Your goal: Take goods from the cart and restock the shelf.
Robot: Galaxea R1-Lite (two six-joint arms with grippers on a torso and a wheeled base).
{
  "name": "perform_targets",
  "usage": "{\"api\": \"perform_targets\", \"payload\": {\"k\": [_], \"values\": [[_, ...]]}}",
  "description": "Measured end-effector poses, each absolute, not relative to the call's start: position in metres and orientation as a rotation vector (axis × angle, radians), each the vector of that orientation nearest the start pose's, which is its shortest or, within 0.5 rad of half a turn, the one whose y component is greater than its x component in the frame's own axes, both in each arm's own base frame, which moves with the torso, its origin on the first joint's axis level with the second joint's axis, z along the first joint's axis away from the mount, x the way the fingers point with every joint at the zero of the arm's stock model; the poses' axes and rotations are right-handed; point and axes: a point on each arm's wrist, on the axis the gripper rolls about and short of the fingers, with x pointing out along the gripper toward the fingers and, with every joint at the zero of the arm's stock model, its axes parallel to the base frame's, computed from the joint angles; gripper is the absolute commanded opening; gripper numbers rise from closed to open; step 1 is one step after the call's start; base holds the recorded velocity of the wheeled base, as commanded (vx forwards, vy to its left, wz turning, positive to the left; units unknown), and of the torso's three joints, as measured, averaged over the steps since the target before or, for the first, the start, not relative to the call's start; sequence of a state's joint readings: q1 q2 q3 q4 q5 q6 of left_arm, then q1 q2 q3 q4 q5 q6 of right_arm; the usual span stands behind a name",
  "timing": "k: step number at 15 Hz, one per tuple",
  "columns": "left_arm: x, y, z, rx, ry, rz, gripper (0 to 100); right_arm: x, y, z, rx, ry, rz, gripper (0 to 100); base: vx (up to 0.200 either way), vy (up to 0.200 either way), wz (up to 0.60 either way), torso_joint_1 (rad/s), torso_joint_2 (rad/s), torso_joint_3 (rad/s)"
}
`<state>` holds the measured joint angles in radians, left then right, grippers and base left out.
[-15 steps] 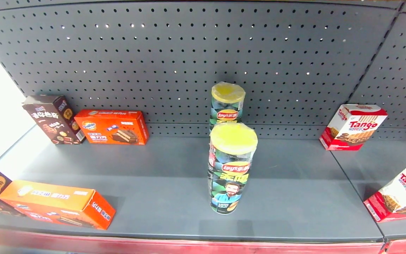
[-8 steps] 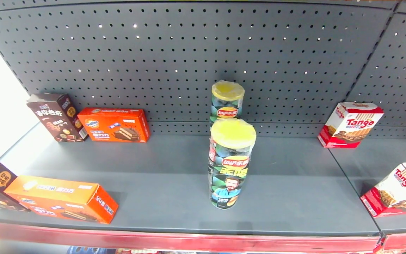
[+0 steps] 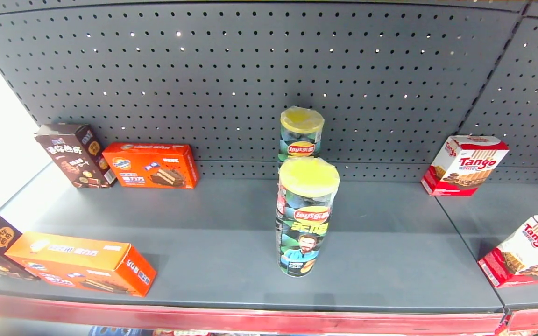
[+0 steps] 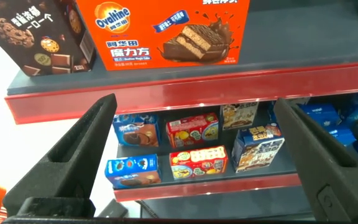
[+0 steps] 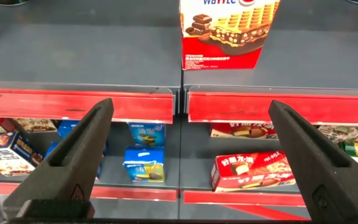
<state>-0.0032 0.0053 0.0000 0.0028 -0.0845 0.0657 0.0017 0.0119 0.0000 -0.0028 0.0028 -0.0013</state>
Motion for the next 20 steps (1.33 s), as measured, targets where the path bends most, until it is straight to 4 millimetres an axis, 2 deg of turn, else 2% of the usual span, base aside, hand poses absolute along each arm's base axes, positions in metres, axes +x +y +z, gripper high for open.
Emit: {"api": "perform_targets", "payload": {"k": [5, 7, 15, 18, 20], "values": [[-0.0225, -0.0019, 0.0753, 0.067, 0.005, -0.091, 100, -0.0219, 0.0, 0.076, -0.001, 0.01, 0.004, 100, 0.0, 0.0, 0.0, 0.0, 0.0, 0.0], [-0.0225, -0.0019, 0.0753, 0.067, 0.005, -0.091, 100, -0.0219, 0.0, 0.076, -0.003, 0.01, 0.004, 100, 0.0, 0.0, -0.6, 0.002, 0.0, 0.002], [-0.0225, -0.0017, 0.0754, 0.049, 0.006, -0.081, 100, -0.0218, 0.0, 0.076, -0.001, 0.011, 0.004, 100, 0.0, 0.0, 0.0, 0.0, 0.0, 0.0], [-0.0225, -0.0017, 0.0753, 0.045, 0.006, -0.081, 100, -0.0218, 0.0, 0.0761, -0.002, 0.01, 0.004, 100, 0.0, 0.2, 0.0, -0.002, 0.01, 0.004], [-0.0225, -0.0017, 0.0753, 0.045, 0.006, -0.08, 100, -0.0218, 0.0, 0.076, -0.001, 0.011, 0.004, 100, 0.0, 0.0, 0.0, 0.0, 0.0, 0.0]]}}
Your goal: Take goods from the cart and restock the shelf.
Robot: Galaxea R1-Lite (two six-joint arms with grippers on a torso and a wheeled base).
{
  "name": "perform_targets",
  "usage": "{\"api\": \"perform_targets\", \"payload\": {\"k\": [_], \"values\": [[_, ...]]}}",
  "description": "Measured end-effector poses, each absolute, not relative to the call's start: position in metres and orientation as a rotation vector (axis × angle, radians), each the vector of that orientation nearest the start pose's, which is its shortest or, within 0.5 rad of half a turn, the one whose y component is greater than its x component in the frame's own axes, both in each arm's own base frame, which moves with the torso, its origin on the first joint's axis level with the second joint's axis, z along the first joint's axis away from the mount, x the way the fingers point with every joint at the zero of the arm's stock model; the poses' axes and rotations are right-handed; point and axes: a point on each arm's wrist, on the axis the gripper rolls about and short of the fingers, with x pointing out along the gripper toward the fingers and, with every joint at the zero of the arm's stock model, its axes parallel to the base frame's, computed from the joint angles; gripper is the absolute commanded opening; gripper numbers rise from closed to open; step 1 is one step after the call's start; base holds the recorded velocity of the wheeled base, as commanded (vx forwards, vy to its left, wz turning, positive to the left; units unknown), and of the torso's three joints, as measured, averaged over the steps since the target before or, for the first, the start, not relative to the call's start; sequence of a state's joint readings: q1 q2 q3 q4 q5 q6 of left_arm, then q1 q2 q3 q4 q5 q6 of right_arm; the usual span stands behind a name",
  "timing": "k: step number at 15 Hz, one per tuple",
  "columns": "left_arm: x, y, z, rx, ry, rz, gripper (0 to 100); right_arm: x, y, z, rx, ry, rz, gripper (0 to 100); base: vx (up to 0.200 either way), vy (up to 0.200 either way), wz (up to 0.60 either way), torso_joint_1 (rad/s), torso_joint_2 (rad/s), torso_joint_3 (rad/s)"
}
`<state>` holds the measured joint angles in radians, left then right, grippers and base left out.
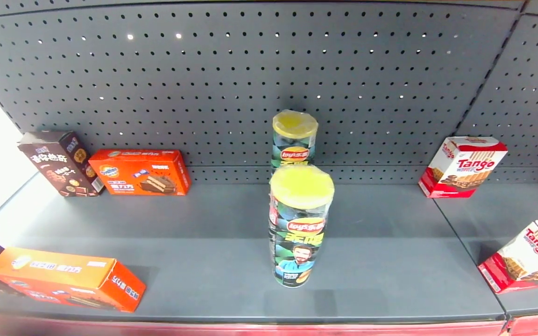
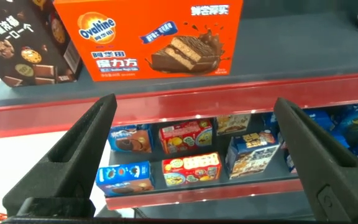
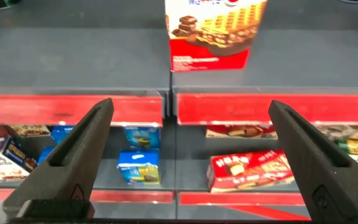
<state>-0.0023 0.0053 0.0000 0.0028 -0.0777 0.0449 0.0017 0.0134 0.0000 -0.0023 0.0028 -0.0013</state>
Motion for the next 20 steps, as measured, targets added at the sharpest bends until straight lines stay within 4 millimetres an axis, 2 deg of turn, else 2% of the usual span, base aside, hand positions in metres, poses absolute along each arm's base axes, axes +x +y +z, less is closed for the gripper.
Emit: {"api": "perform_targets", "payload": {"k": [20], "values": [[-0.0225, -0.0015, 0.0753, 0.035, 0.007, -0.072, 100, -0.0218, 0.0, 0.0761, -0.001, 0.011, 0.004, 100, 0.0, -0.01, 0.0, 0.0, 0.0, 0.0]]}}
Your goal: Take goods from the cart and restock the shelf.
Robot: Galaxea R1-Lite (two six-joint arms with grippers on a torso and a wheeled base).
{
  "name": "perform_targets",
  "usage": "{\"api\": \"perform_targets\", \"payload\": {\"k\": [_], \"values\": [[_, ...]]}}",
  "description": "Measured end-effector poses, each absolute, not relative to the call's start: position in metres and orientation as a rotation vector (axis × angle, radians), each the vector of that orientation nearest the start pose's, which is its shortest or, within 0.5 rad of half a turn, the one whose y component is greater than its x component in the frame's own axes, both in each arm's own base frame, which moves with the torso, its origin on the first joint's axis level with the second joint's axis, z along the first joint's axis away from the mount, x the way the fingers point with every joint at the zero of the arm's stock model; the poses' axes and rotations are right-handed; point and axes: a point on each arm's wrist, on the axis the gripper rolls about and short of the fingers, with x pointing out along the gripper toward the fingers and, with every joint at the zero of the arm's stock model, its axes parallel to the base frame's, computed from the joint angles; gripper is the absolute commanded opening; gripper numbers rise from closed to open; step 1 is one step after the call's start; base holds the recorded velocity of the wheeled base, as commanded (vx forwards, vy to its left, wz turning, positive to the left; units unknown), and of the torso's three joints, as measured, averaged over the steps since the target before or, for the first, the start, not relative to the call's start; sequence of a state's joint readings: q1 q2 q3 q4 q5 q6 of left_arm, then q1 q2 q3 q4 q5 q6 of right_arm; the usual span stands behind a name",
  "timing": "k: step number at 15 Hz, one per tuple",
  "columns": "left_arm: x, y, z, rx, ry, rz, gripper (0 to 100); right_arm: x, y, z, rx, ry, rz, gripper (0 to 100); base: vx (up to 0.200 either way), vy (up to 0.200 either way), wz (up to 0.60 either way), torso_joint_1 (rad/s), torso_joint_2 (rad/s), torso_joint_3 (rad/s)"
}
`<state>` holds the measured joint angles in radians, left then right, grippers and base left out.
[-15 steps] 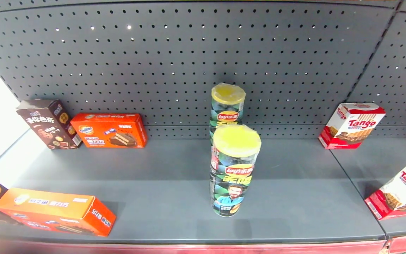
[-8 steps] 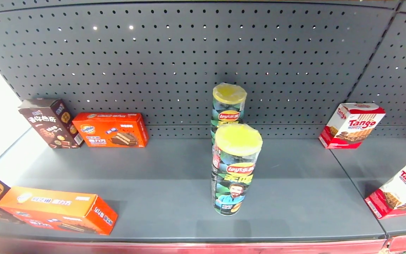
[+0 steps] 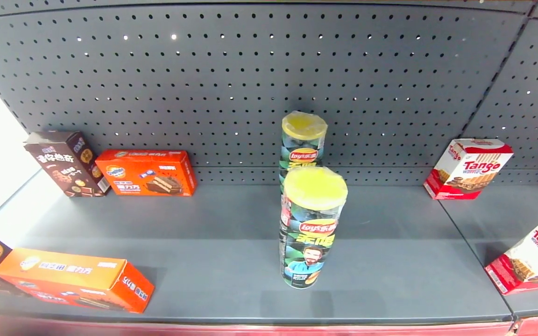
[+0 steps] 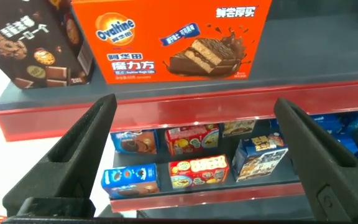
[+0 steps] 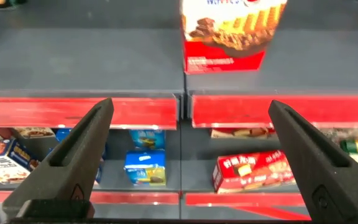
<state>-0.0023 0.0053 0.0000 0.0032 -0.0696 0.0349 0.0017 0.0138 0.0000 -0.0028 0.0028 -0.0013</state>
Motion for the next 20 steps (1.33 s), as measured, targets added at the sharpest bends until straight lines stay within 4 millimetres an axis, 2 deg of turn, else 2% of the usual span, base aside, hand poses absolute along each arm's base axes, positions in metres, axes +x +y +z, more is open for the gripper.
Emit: {"api": "perform_targets", "payload": {"k": [5, 8, 20], "values": [[-0.0225, -0.0015, 0.0753, 0.035, 0.007, -0.074, 100, -0.0218, 0.0, 0.0761, -0.001, 0.011, 0.004, 100, 0.0, 0.0, 0.0, 0.0, 0.0, 0.0], [-0.0225, -0.0015, 0.0752, 0.039, 0.007, -0.075, 100, -0.0218, 0.0, 0.076, -0.001, 0.011, 0.004, 100, -0.2, 0.0, 0.0, 0.006, 0.01, 0.002], [-0.0225, -0.0015, 0.0753, 0.035, 0.007, -0.073, 100, -0.0218, 0.0001, 0.0761, -0.002, 0.011, 0.003, 100, 0.0, 0.0, 0.0, 0.0, 0.0, 0.0]]}}
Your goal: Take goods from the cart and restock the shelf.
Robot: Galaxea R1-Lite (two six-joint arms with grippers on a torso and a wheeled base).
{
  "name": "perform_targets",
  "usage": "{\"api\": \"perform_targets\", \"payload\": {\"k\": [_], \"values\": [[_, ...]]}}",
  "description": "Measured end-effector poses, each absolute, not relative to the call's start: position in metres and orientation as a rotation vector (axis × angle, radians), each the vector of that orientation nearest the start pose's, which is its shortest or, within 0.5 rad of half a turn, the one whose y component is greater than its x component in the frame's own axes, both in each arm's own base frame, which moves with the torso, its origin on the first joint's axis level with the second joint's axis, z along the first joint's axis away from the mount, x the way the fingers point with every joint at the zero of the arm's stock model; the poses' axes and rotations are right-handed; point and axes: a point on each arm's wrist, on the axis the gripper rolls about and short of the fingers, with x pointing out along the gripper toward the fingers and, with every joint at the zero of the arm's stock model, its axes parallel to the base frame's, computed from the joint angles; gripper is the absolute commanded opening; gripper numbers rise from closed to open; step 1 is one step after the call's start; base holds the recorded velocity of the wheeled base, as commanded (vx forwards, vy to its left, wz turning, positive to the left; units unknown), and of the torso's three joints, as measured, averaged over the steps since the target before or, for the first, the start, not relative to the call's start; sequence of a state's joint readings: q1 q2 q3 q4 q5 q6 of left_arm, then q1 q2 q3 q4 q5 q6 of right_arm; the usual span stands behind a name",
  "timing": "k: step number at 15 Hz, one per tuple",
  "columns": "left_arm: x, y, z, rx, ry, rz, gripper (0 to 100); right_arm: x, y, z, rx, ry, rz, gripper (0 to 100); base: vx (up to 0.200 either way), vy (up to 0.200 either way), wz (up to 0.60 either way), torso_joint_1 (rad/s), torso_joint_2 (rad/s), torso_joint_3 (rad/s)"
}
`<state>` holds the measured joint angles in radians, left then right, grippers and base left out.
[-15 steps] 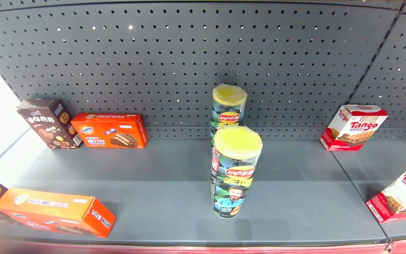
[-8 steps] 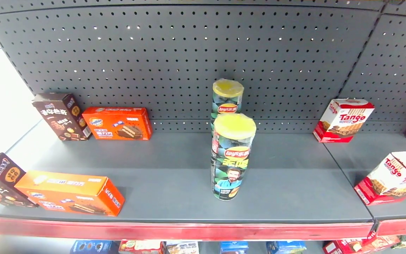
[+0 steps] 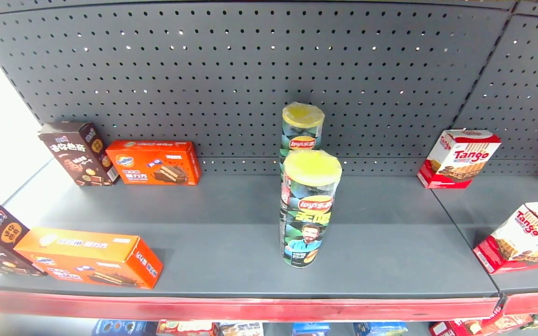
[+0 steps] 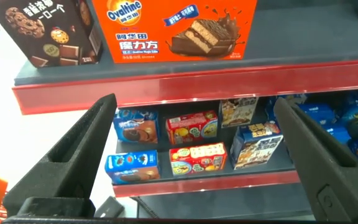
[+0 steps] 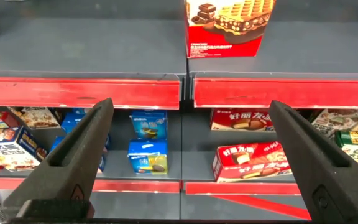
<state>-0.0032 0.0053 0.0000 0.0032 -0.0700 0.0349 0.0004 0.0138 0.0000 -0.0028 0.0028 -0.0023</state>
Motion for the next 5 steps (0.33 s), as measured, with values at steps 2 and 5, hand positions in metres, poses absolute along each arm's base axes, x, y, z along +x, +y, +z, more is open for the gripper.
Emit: {"api": "perform_targets", "payload": {"k": [2, 5], "values": [[-0.0225, -0.0015, 0.0753, 0.035, 0.007, -0.072, 100, -0.0218, 0.0, 0.0761, -0.002, 0.011, 0.004, 100, 0.0, 0.0, 0.0, 0.0, 0.0, 0.0], [-0.0225, -0.0015, 0.0753, 0.035, 0.007, -0.072, 100, -0.0218, 0.0, 0.0761, -0.002, 0.011, 0.004, 100, 0.0, 0.0, 0.0, 0.0, 0.0, 0.0]]}}
